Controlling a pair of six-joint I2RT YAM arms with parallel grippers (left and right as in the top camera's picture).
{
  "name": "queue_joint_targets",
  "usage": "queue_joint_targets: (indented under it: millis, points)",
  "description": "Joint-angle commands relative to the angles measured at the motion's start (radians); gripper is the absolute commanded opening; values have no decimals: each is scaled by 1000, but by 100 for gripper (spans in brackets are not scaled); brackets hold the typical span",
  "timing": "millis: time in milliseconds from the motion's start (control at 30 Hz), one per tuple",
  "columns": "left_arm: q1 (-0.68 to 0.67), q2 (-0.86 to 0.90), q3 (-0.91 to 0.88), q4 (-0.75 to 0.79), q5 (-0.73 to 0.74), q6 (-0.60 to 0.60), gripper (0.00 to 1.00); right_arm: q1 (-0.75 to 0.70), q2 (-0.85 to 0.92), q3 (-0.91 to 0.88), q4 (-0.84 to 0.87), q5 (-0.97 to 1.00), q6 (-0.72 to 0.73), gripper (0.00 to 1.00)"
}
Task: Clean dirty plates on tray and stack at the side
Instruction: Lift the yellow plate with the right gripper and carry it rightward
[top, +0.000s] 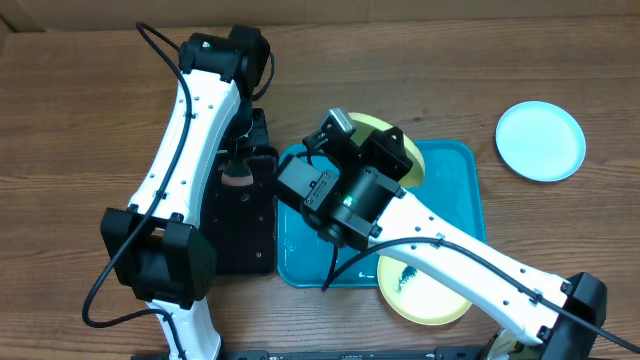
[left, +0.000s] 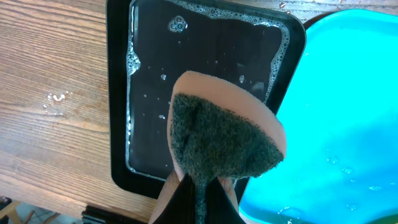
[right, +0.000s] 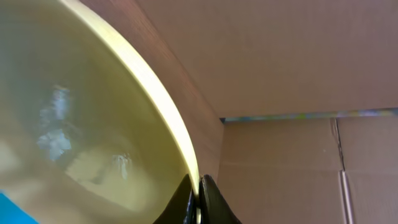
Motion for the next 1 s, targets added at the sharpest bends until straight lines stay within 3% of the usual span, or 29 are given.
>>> queue_joint_targets:
  millis: [0, 200, 267, 333, 467, 633, 967]
  points:
    - [6, -35, 10, -1, -14, 20, 4, 12, -42, 31, -8, -31, 42, 4]
    - [6, -35, 10, -1, -14, 20, 4, 16, -55, 31, -52, -49, 163, 4]
    - [6, -35, 10, 3, -14, 20, 4, -11, -53, 31, 0, -146, 87, 4]
    - [6, -35, 10, 2, -14, 20, 4, -20, -58, 31, -25, -164, 142, 4]
    - [6, -35, 10, -1, -14, 20, 4, -68, -60, 30, 43, -483, 192, 4]
    - [6, -35, 10, -4, -13, 20, 4, -244, -51, 10, 173, -928, 304, 4]
    - [6, -35, 10, -6, -13, 20, 4, -733, 91, -11, 224, -1270, 313, 4]
